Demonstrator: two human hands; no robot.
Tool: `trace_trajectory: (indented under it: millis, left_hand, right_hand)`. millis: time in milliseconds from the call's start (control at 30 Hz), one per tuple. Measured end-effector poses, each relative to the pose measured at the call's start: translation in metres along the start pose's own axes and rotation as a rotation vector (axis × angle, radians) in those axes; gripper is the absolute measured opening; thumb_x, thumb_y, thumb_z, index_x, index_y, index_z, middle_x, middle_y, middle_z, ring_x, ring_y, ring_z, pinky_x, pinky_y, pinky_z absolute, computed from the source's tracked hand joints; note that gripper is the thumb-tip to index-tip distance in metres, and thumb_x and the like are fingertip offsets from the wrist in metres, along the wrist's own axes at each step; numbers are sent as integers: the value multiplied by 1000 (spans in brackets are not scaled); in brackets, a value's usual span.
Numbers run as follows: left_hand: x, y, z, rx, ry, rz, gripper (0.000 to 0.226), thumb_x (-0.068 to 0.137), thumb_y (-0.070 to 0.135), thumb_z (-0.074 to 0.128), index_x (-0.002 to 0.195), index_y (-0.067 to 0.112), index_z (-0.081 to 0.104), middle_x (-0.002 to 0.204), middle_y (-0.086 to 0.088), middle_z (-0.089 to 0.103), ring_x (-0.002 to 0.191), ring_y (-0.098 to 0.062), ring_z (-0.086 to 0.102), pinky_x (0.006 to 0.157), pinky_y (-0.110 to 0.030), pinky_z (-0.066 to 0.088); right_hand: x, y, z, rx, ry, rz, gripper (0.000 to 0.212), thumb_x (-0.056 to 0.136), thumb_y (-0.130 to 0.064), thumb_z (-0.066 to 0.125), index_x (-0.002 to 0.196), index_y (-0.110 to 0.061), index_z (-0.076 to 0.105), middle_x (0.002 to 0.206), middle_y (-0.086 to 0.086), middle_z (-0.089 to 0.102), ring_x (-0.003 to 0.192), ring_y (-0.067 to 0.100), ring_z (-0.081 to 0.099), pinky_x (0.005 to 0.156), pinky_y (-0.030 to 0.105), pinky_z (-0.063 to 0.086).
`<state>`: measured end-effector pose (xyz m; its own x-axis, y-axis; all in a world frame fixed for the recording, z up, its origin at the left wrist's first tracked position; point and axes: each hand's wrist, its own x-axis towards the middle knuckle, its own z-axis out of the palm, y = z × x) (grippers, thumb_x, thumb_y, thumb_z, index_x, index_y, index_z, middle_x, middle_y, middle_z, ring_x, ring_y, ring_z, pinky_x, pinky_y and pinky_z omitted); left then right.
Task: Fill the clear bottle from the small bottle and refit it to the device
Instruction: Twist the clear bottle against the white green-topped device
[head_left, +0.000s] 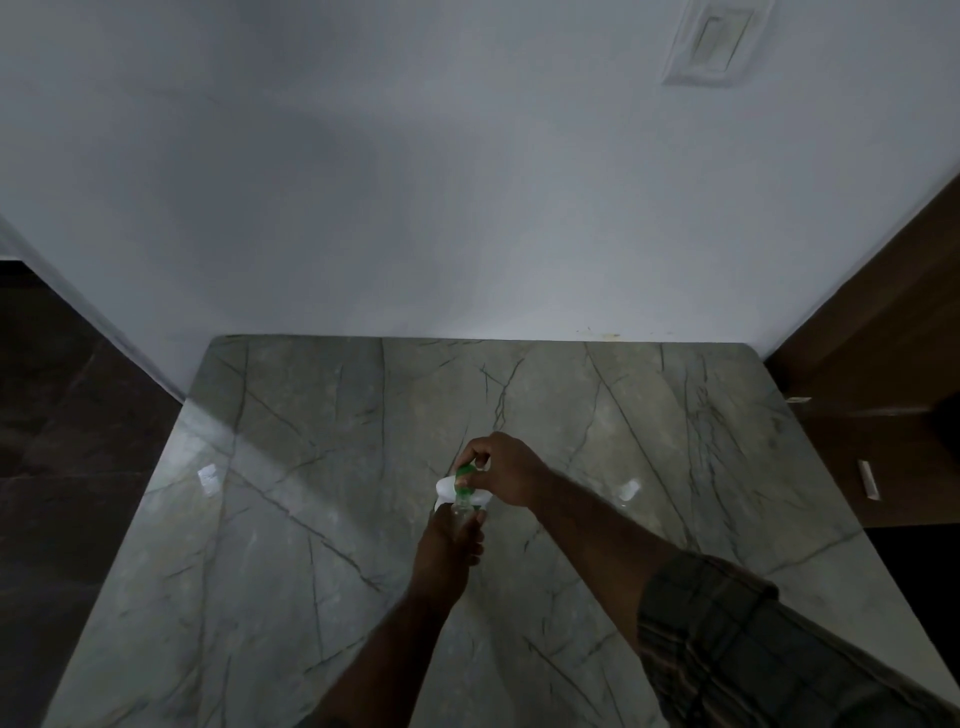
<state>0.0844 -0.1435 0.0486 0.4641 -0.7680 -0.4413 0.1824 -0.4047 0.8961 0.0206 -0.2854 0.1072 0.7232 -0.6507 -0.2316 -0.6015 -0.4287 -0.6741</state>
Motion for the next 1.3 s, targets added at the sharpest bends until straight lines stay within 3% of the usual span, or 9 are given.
trace_trajectory:
  millis: [200, 567, 800, 933, 1033, 1200, 1300]
  left_hand:
    - [-4, -3, 0, 35, -19, -7, 12, 95, 30, 60, 97, 18, 63, 81, -6, 67, 67, -15, 61, 61, -25, 51]
    - [-3, -4, 0, 44, -10, 27, 10, 94, 32, 60, 94, 24, 64, 77, -2, 67, 64, -12, 62, 60, -24, 52]
    - [-1, -1, 0, 37, 5, 17, 15, 92, 34, 62, 95, 20, 64, 75, -2, 67, 60, -9, 62, 59, -24, 52]
    - [0, -1, 0, 8, 4, -18, 16, 92, 33, 63, 96, 18, 64, 72, -1, 66, 59, -11, 60, 56, -25, 50]
    - [0, -7, 0, 27, 1, -24, 17, 91, 34, 64, 94, 17, 64, 70, 0, 66, 56, -9, 60, 54, -23, 49]
    - [3, -3, -1, 32, 10, -23, 16, 91, 34, 64, 94, 19, 64, 71, -1, 67, 58, -11, 61, 57, -25, 51]
    - [4, -3, 1, 23, 6, -31, 14, 91, 32, 63, 94, 18, 65, 71, -2, 67, 58, -11, 61, 56, -25, 50]
  right_hand:
    - [-5, 4, 6, 19, -12, 39, 17, 77, -32, 78, 91, -26, 70, 100, -4, 66, 89, 8, 56, 84, 36, 52]
    - [-5, 1, 4, 7, -13, 39, 19, 75, -34, 79, 91, -26, 70, 101, -4, 66, 91, 10, 57, 85, 37, 51]
    - [0, -4, -4, -24, -27, 33, 23, 74, -33, 81, 94, -25, 72, 103, -3, 66, 87, 4, 51, 76, 25, 41]
    - [-3, -5, -1, -24, -20, 85, 23, 73, -34, 81, 92, -26, 70, 90, -14, 57, 85, 5, 51, 78, 31, 46]
    - [-6, -3, 2, -23, -25, 90, 22, 74, -33, 80, 93, -25, 70, 80, -19, 51, 84, 5, 51, 75, 28, 41]
    - [-4, -10, -10, -41, -29, 26, 24, 75, -30, 81, 95, -20, 73, 91, -10, 63, 82, 2, 50, 60, 12, 31]
    - [-4, -11, -10, -24, -16, 33, 24, 74, -29, 81, 95, -18, 74, 86, -14, 59, 79, 2, 50, 61, 13, 33]
